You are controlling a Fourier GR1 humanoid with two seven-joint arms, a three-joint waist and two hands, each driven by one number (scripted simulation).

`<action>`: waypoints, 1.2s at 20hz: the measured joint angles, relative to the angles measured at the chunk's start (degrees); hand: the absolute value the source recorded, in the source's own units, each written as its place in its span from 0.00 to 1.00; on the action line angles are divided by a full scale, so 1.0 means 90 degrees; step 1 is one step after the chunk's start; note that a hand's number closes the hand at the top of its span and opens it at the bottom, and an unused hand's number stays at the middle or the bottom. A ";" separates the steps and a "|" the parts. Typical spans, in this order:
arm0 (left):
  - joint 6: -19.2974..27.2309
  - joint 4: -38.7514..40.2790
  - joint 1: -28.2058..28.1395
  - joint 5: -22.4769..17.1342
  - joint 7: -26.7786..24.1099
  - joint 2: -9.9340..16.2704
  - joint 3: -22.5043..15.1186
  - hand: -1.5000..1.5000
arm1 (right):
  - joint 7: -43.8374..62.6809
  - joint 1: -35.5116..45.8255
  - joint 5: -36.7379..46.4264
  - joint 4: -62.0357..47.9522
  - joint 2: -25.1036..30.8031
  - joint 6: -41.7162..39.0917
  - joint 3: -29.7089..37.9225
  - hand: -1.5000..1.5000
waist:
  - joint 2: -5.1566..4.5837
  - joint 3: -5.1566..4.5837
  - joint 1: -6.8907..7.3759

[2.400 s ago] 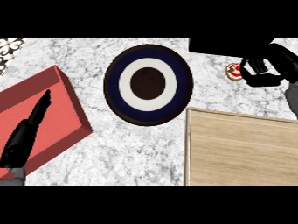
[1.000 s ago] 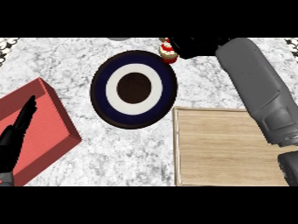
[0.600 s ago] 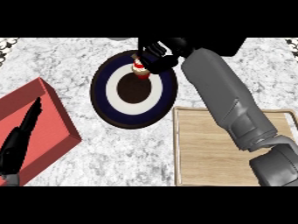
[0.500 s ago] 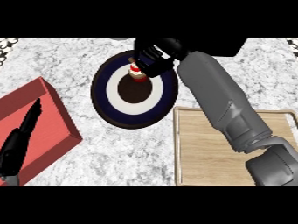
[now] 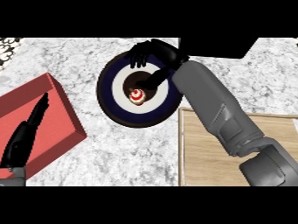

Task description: Pick the cupcake from the tray and place it in the plate

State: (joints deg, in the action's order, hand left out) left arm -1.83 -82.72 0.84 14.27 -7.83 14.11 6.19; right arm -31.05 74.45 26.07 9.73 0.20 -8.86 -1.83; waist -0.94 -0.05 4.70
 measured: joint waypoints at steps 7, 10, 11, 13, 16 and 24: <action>-0.0075 -0.0134 -0.0069 -0.0032 0.0060 0.0007 0.0005 0.50 | -0.0127 -0.0115 -0.0854 0.0035 -0.0019 0.0113 0.0332 0.00 | -0.0008 0.0005 0.0016; -0.0040 -0.0210 -0.0127 -0.0005 0.0066 -0.0042 -0.0029 0.50 | -0.0087 -0.0127 -0.1305 0.0008 -0.0020 0.0256 0.0727 0.00 | -0.0015 0.0007 -0.0017; -0.0032 -0.0227 -0.0176 -0.0016 0.0043 -0.0031 0.0005 0.50 | -0.0001 -0.0092 -0.1429 -0.0010 0.0011 0.0286 0.0864 0.00 | -0.0016 0.0007 -0.0039; -0.0007 -0.0280 -0.0213 0.0002 0.0065 -0.0049 0.0000 0.50 | 0.0081 -0.0096 -0.1638 -0.0055 0.0133 0.0303 0.1104 0.00 | -0.0027 0.0007 -0.0072; -0.0031 -0.0329 -0.0240 -0.0034 0.0081 -0.0017 0.0054 0.50 | 0.0153 -0.0154 -0.1980 -0.0113 0.0369 0.0098 0.1468 0.00 | -0.0039 0.0008 -0.0105; -0.0101 -0.0303 -0.0144 -0.0057 -0.0019 0.0037 0.0077 0.50 | -0.0342 -0.0644 -0.2567 -0.0190 0.1306 -0.1127 0.2097 0.00 | -0.0159 0.0020 -0.0007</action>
State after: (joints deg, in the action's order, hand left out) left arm -2.74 -85.44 -0.45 13.75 -8.01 14.44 6.88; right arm -34.13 68.65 2.96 8.02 11.95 -19.01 17.05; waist -2.37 0.13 4.63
